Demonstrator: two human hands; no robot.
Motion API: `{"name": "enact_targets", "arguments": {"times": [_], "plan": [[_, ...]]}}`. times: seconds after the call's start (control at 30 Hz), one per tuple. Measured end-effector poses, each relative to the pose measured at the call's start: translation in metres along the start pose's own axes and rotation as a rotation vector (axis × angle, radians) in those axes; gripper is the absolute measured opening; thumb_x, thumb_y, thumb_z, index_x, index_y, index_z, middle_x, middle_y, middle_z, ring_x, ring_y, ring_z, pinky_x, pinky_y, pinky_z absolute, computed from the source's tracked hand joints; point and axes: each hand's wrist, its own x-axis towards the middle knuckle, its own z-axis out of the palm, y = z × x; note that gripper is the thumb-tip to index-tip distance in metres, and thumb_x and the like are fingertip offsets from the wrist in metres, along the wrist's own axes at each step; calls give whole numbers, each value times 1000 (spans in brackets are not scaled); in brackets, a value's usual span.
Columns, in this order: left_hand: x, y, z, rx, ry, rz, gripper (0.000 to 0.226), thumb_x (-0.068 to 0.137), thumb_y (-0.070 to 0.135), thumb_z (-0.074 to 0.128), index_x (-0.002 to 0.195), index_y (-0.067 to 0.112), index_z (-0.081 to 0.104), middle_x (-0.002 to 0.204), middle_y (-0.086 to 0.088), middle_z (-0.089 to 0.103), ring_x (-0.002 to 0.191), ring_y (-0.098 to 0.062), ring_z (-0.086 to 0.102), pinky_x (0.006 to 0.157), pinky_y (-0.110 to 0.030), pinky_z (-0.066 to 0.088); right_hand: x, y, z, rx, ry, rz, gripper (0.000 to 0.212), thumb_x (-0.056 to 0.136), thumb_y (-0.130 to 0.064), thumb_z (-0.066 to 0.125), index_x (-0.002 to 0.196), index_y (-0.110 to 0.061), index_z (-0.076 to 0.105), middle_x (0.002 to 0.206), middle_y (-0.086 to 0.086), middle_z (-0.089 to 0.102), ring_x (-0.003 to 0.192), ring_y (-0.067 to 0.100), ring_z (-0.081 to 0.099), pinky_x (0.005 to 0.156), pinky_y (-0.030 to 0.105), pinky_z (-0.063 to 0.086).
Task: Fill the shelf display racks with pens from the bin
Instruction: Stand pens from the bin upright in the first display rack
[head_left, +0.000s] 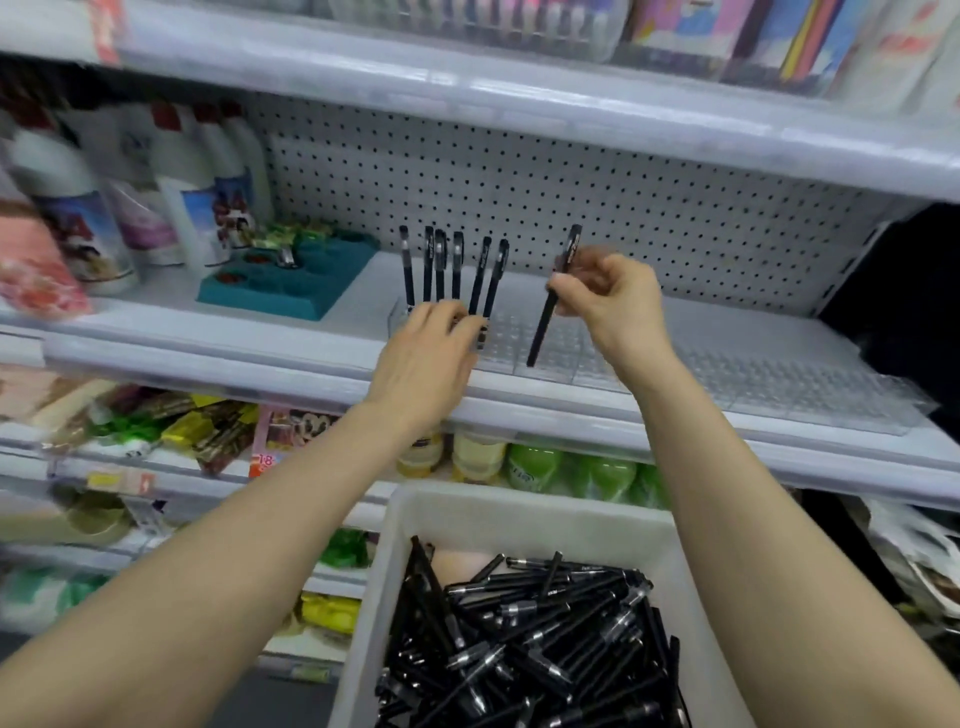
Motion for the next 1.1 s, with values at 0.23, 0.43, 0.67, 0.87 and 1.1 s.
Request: {"name": "enact_targets", "arguments": {"times": [0.23,0.43,0.67,0.87,1.1], "plan": [[4,-18,23,33,73,46,40,87,22,68,125,13,60,118,-11,58,107,-33,51,88,-44,46,32,-1,31,38,146,5,26,88,-18,70,113,-9,68,97,6,73,85,17,72,86,37,58],[4,-21,30,55,96,54,44,82,17,71,124,14,60,119,-11,57,105,-34,51,88,-44,45,42,7,52,-12,125,-40,26,84,-29,67,106,-17,71,91,1,74,89,23,70,88,46,55],[3,-21,34,43,116,46,48,79,9,72,125,15,60,121,-11,57,105,-32,49,92,-43,43,29,29,66,-228,-4,-4,17,93,-22,63,104,-12,71,93,6,74,87,24,70,84,32,54],[3,-21,37,42,137,45,48,78,6,70,125,14,61,120,-12,57,104,-33,49,92,-44,43,31,35,69,-201,14,37,21,92,-25,63,109,-15,71,95,6,75,91,27,69,89,41,55],[1,-24,29,5,46,66,50,83,12,70,130,13,57,126,-13,54,111,-34,49,94,-44,44,23,32,61,-289,-3,20,27,92,-20,64,117,-10,69,102,9,73,98,24,66,94,31,50]]}}
